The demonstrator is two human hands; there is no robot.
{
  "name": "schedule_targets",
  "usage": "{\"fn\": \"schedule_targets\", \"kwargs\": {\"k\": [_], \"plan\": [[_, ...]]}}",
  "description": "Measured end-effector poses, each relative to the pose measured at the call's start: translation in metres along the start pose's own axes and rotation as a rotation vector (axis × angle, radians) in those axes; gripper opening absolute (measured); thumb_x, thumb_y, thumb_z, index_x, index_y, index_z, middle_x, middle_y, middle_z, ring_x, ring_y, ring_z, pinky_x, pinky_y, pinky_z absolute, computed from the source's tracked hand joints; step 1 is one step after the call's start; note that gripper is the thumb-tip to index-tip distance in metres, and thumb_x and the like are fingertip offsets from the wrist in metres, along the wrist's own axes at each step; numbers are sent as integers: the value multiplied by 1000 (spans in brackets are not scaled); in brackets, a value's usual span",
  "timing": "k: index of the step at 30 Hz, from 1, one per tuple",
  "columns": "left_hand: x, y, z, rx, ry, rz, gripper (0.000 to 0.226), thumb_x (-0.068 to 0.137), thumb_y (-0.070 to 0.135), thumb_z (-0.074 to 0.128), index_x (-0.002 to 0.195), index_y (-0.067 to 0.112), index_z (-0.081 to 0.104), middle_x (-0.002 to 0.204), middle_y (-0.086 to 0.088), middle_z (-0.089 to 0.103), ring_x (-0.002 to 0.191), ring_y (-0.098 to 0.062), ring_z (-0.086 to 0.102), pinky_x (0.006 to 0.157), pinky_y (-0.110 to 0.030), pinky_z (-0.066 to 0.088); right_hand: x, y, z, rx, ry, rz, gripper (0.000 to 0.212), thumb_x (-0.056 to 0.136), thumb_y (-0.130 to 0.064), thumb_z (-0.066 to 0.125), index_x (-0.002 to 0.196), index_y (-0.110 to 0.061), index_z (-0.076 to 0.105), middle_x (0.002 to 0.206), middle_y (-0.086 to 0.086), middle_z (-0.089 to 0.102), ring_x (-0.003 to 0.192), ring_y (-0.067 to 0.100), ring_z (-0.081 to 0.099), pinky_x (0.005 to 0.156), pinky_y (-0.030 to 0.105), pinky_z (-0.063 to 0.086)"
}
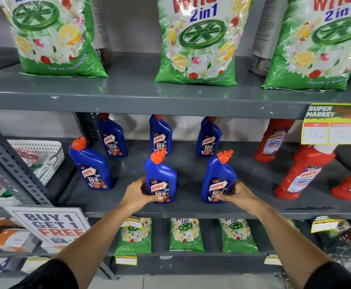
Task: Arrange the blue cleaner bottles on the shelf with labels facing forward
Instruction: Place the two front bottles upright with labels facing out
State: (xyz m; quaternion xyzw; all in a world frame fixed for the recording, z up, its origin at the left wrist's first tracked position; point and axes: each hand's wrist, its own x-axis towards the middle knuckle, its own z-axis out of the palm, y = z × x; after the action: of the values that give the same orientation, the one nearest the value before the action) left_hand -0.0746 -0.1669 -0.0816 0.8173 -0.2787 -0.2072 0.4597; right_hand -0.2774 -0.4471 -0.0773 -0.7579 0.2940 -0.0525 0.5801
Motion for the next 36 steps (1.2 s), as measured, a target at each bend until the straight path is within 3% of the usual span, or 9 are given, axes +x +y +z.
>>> {"fn": "schedule_targets", "kwargs": {"k": [5, 10, 14, 17, 21, 28, 31, 33, 36], "plan": [[-1, -1, 0, 1, 3, 1, 54, 59, 18, 90, 95, 38, 55, 92, 16, 68, 88, -5, 66, 80, -24, 51, -1, -2, 1, 9, -2, 10, 49, 68, -6, 83, 110, -15, 61, 101, -3, 73, 93, 6, 68, 70, 16, 53], [-1, 0, 0, -16, -3, 5, 55, 60, 17, 90, 100, 34, 56, 95, 14, 68, 90, -6, 66, 78, -21, 50, 1, 1, 0, -1, -2, 13, 53, 67, -8, 84, 115, -12, 61, 106, 2, 73, 100, 13, 68, 87, 29, 54], [-2, -2, 1, -21, -5, 3, 57, 60, 18, 90, 107, 26, 58, 98, 9, 70, 93, -9, 67, 81, -23, 51, -1, 1, -1, -9, -7, 22, 52, 66, -10, 85, 112, -13, 62, 106, 3, 73, 101, 15, 67, 91, 32, 52], [-3, 0, 0, -24, -5, 1, 57, 60, 18, 90, 107, 26, 58, 99, 8, 69, 93, -10, 67, 83, -26, 52, -3, 0, -2, -9, -14, 27, 49, 67, -9, 84, 110, -16, 62, 105, 2, 73, 100, 15, 67, 90, 31, 52], [-5, 0, 1, -37, 15, -3, 55, 59, 17, 90, 101, 32, 57, 97, 11, 69, 93, -11, 67, 87, -31, 53, -7, -6, 0, -7, -20, 23, 45, 69, -6, 83, 107, -18, 61, 102, 0, 72, 97, 11, 67, 76, 21, 52], [-4, 0, 2, -43, 21, -4, 56, 60, 16, 90, 103, 28, 57, 95, 12, 68, 91, -9, 67, 88, -32, 54, -10, -8, 0, -7, -19, 27, 49, 68, -6, 83, 111, -14, 61, 103, 0, 72, 95, 8, 66, 69, 17, 54], [-5, -2, 2, -50, 10, -9, 57, 60, 18, 90, 106, 27, 57, 101, 6, 70, 96, -13, 68, 89, -33, 54, -12, -8, -1, -5, -5, 17, 51, 66, -5, 84, 111, -14, 62, 102, 1, 73, 97, 12, 68, 74, 19, 53], [-8, -2, 3, -65, 18, -13, 60, 60, 18, 90, 108, 26, 56, 101, 8, 70, 96, -10, 67, 89, -31, 54, -13, -7, -2, 8, 33, 5, 52, 63, -2, 85, 106, -18, 61, 101, 1, 73, 97, 14, 68, 75, 21, 53], [-15, 0, -2, -101, 42, -15, 64, 61, 13, 89, 112, 26, 52, 101, 17, 65, 93, 0, 63, 81, -16, 51, -18, -11, -1, 58, 125, -43, 63, 59, 6, 85, 107, -23, 56, 102, -2, 71, 95, 11, 68, 74, 22, 55]]}}
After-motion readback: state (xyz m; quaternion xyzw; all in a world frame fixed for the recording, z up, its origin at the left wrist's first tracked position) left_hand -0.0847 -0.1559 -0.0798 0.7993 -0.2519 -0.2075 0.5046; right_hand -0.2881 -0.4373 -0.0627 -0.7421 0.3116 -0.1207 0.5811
